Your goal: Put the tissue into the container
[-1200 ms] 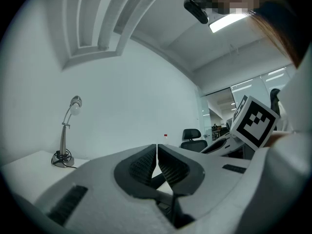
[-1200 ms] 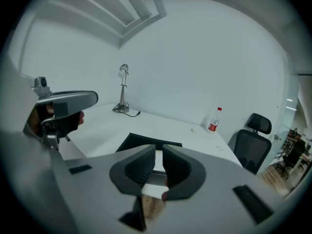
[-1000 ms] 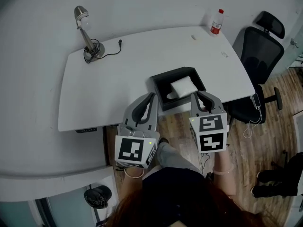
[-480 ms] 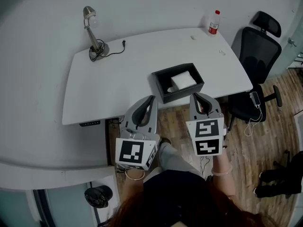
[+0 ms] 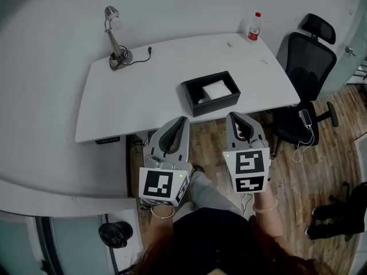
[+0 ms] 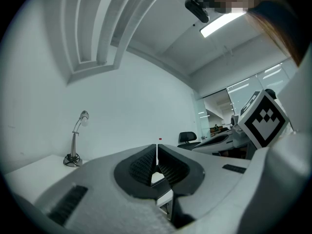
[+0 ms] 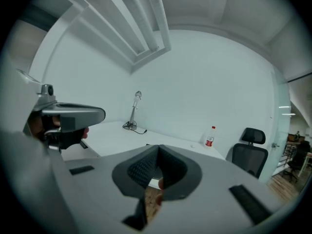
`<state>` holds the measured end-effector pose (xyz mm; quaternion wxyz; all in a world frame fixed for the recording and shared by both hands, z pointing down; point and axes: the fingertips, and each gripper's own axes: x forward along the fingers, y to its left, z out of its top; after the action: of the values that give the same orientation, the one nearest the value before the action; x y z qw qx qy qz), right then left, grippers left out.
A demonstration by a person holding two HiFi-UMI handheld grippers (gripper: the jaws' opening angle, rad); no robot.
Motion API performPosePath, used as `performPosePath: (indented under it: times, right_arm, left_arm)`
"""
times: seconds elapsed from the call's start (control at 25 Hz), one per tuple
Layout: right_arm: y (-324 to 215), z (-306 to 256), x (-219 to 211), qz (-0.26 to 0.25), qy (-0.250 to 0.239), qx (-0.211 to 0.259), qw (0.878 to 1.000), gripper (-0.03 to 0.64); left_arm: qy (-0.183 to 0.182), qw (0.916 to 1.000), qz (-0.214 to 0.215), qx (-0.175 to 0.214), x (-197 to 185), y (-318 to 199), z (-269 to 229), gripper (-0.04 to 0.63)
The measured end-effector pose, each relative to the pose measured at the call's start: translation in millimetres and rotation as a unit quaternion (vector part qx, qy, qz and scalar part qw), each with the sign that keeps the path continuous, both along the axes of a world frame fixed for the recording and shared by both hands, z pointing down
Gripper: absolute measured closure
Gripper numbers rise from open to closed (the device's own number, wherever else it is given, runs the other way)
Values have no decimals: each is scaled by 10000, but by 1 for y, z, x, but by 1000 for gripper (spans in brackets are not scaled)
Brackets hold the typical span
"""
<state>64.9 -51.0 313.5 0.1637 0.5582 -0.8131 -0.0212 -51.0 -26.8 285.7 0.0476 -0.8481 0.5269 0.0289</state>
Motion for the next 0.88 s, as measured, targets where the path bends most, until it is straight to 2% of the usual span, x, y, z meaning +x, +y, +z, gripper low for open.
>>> performPosePath:
  times: [0.44, 0.64, 0.88]
  right_arm:
    - [39, -16, 4, -259, -622, 430, 9968, 597]
    - [50, -28, 6, -300, -531, 826, 9947, 597]
    - [59, -27, 19, -268, -500, 947, 9939, 597]
  left_arm:
    - [97, 9999, 31, 56, 16, 26, -4, 563]
    - [60, 9999, 45, 144, 21, 31, -11, 563]
    - [-48, 9997, 98, 213, 38, 38, -15, 563]
